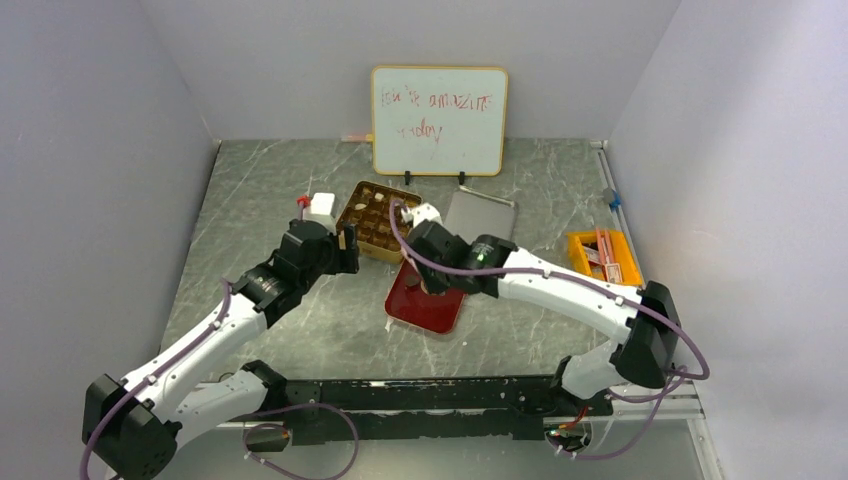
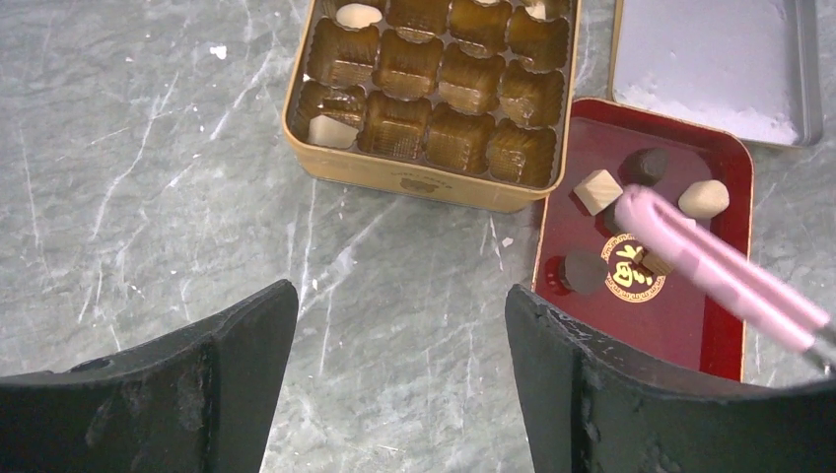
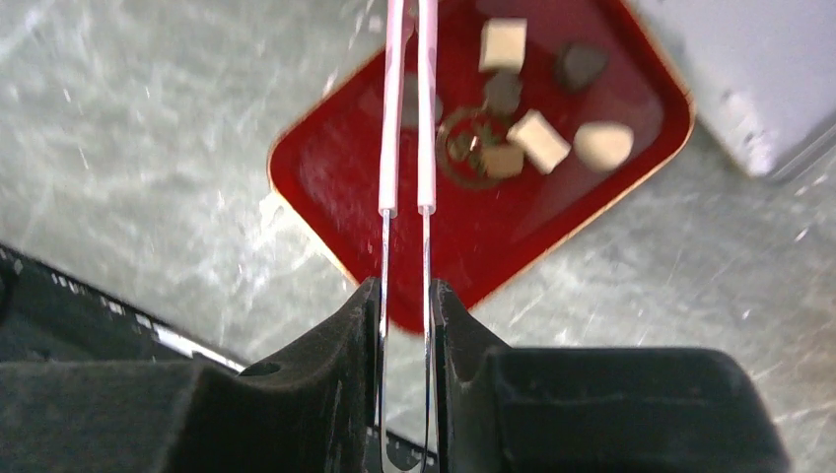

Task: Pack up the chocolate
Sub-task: Pick up the fake chocolate from the plate.

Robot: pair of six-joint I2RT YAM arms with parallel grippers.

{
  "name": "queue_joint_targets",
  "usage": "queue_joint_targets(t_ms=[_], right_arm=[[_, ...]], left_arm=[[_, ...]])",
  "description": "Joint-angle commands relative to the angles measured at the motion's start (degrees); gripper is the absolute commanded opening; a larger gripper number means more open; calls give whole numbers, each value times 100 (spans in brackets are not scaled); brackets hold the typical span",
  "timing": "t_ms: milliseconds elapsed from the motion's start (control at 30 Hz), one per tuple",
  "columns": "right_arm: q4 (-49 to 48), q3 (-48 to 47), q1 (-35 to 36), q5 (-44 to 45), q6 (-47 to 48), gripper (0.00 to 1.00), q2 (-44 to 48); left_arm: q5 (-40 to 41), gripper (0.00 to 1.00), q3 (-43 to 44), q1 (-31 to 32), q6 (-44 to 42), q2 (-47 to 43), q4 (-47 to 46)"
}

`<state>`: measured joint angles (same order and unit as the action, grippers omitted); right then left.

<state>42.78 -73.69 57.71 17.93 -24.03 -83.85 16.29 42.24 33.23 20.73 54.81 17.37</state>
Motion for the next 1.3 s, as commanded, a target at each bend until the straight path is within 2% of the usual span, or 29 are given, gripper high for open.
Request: queue_joint_targets(t_ms=[0, 467, 1267], right_arm=[[398, 423, 299, 89, -574, 22, 454], [548, 1056, 869, -92, -1248, 23, 403], [173, 1273, 978, -246, -1507, 28, -612]], left_arm=[[-50, 82, 229, 124, 71, 12, -142], [40, 81, 329, 292, 49, 115, -128], [136, 83, 126, 319, -20, 218, -275]])
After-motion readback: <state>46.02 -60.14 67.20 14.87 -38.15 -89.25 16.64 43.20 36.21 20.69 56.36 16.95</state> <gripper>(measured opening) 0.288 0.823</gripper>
